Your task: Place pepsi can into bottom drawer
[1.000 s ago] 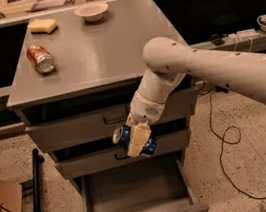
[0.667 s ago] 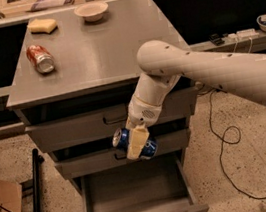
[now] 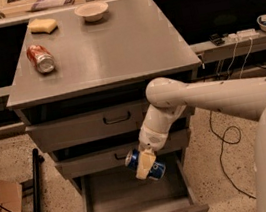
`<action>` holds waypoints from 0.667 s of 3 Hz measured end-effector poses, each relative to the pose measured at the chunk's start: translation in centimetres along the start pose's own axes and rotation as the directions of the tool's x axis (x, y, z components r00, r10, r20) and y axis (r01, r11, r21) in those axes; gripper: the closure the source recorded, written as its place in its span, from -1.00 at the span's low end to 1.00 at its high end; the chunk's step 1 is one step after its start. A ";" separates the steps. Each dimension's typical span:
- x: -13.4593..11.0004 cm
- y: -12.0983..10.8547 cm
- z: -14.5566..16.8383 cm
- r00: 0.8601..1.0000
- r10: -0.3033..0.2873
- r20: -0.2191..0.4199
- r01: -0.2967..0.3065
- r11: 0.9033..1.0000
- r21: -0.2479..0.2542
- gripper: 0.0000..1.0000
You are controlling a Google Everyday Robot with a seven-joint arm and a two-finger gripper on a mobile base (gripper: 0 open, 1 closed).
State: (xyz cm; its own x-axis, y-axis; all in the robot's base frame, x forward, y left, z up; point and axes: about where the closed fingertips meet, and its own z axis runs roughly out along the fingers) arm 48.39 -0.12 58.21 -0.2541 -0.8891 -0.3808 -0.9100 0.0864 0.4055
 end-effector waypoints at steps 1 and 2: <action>2.0 -1.8 3.0 0.999 0.045 0.001 -0.045 0.998 0.037 1.00; 1.8 -2.0 3.1 0.999 0.045 0.006 -0.045 0.998 0.045 1.00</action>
Offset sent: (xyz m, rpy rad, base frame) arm 0.0013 -0.0052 -0.0355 -0.0221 -0.0110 -0.0471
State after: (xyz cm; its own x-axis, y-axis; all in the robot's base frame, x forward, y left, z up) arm 48.74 -0.54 54.16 -0.2968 -0.8814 -0.3676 -0.9113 0.1464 0.3848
